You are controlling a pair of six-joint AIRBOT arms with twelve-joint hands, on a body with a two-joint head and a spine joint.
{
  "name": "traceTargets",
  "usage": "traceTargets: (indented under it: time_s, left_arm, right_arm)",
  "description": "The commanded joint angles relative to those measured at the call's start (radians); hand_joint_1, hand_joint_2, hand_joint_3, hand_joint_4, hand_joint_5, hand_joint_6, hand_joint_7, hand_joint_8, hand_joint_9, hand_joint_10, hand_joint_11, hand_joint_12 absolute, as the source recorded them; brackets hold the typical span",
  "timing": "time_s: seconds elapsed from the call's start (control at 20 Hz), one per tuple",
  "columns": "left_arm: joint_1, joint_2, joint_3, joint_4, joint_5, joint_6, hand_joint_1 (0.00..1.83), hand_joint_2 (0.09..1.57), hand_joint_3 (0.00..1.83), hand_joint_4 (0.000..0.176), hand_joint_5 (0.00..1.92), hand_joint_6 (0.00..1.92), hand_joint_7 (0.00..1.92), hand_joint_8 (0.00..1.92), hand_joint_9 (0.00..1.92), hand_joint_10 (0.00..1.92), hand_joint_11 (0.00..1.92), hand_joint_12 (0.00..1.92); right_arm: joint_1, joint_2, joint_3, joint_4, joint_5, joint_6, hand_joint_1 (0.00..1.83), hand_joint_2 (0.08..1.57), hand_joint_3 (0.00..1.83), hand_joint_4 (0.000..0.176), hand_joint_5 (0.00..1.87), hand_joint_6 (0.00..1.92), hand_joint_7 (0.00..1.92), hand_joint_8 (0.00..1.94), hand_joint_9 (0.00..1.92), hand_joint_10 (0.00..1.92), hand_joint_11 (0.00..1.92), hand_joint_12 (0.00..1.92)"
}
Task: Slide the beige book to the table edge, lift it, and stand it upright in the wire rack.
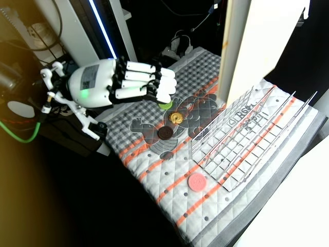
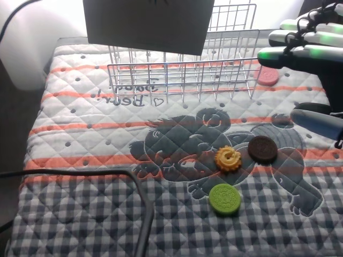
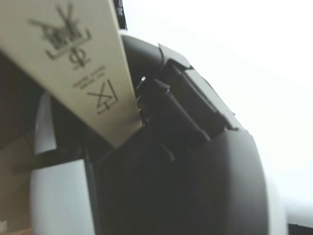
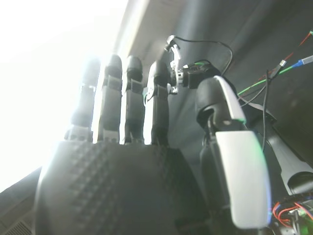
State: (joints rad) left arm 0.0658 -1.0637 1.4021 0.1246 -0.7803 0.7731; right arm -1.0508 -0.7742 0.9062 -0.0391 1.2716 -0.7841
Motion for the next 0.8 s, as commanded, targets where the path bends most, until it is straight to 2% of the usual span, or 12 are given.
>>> traceTargets:
  time_s: [0.0,0.05,0.1,0.2,0.3,0.35,0.4,0.45,0.55,0.7,0.75]
  left_arm:
    - [-0.011,0.004,0.008,-0.036,-0.126,-0.013,1.39,1.06,0.00,0.000,0.95,0.85,1.09,0.77,1.15,0.92,1.13,1.05]
    - [-0.011,0.002,0.010,-0.036,-0.128,-0.013,1.39,1.06,0.00,0.000,0.95,0.85,1.08,0.77,1.14,0.95,1.13,1.06]
    - [-0.011,0.001,0.012,-0.034,-0.130,-0.013,1.39,1.06,0.00,0.000,0.94,0.88,1.07,0.78,1.15,0.93,1.13,1.03]
    - [-0.011,0.000,0.013,-0.033,-0.139,-0.013,1.39,1.07,0.00,0.000,0.94,0.85,1.07,0.82,1.13,0.97,1.14,1.06]
    - [-0.011,-0.002,0.014,-0.033,-0.140,-0.013,1.39,1.06,0.00,0.000,0.95,0.83,1.07,0.82,1.13,0.98,1.14,1.09]
    - [-0.008,-0.003,0.015,-0.034,-0.142,-0.013,1.30,1.05,0.00,0.000,1.02,0.79,1.20,0.73,1.23,0.68,1.15,1.08]
    - [0.000,-0.006,0.018,-0.038,-0.144,-0.013,1.28,1.05,0.01,0.000,1.04,0.79,1.21,0.72,1.31,0.48,1.15,1.07]
    - [0.004,-0.008,0.020,-0.041,-0.146,-0.013,1.37,1.04,0.02,0.000,1.01,0.79,1.14,0.73,1.20,0.80,1.15,1.07]
    - [0.022,-0.016,0.025,-0.057,-0.157,-0.013,1.39,1.06,0.00,0.000,0.95,0.83,1.07,0.82,1.12,0.99,1.11,1.13]
    - [0.049,-0.031,0.036,-0.078,-0.171,-0.013,1.40,1.05,0.00,0.000,0.97,0.87,1.11,0.71,1.18,0.89,1.14,1.06]
    - [0.050,-0.033,0.037,-0.080,-0.172,-0.013,1.40,1.05,0.00,0.000,0.96,0.90,1.10,0.71,1.17,0.88,1.13,1.03]
  right_arm:
    - [0.009,0.006,0.000,0.017,0.144,0.005,0.59,1.31,0.00,0.016,0.50,0.00,0.41,0.00,0.33,0.00,0.00,0.79]
    - [0.009,0.011,-0.001,0.016,0.156,0.005,0.59,1.30,0.00,0.022,0.51,0.00,0.43,0.00,0.35,0.01,0.00,0.81]
    - [0.009,0.012,-0.002,0.016,0.160,0.005,0.56,1.30,0.00,0.031,0.51,0.00,0.43,0.00,0.33,0.00,0.00,0.74]
    - [0.009,0.013,-0.002,0.012,0.166,0.005,0.55,1.30,0.00,0.036,0.49,0.00,0.39,0.00,0.32,0.00,0.00,0.73]
    - [0.008,0.013,-0.003,0.011,0.168,0.005,0.57,1.29,0.00,0.034,0.49,0.00,0.39,0.00,0.31,0.00,0.00,0.72]
    - [0.007,0.013,-0.003,0.011,0.169,0.005,0.57,1.30,0.00,0.029,0.49,0.00,0.39,0.00,0.31,0.00,0.00,0.71]
    - [0.007,0.012,-0.003,0.012,0.169,0.005,0.56,1.30,0.00,0.028,0.49,0.00,0.39,0.00,0.31,0.00,0.00,0.72]
    - [0.007,0.012,-0.003,0.012,0.169,0.005,0.58,1.29,0.00,0.029,0.50,0.00,0.39,0.00,0.31,0.00,0.00,0.73]
    - [0.005,0.011,-0.003,0.012,0.169,0.005,0.57,1.30,0.00,0.026,0.49,0.00,0.39,0.00,0.32,0.00,0.00,0.75]
    - [0.000,0.010,-0.003,0.013,0.172,0.007,0.55,1.30,0.00,0.037,0.49,0.00,0.39,0.00,0.32,0.00,0.00,0.72]
    - [-0.001,0.010,-0.003,0.013,0.173,0.007,0.55,1.29,0.00,0.033,0.50,0.00,0.41,0.01,0.34,0.01,0.00,0.78]
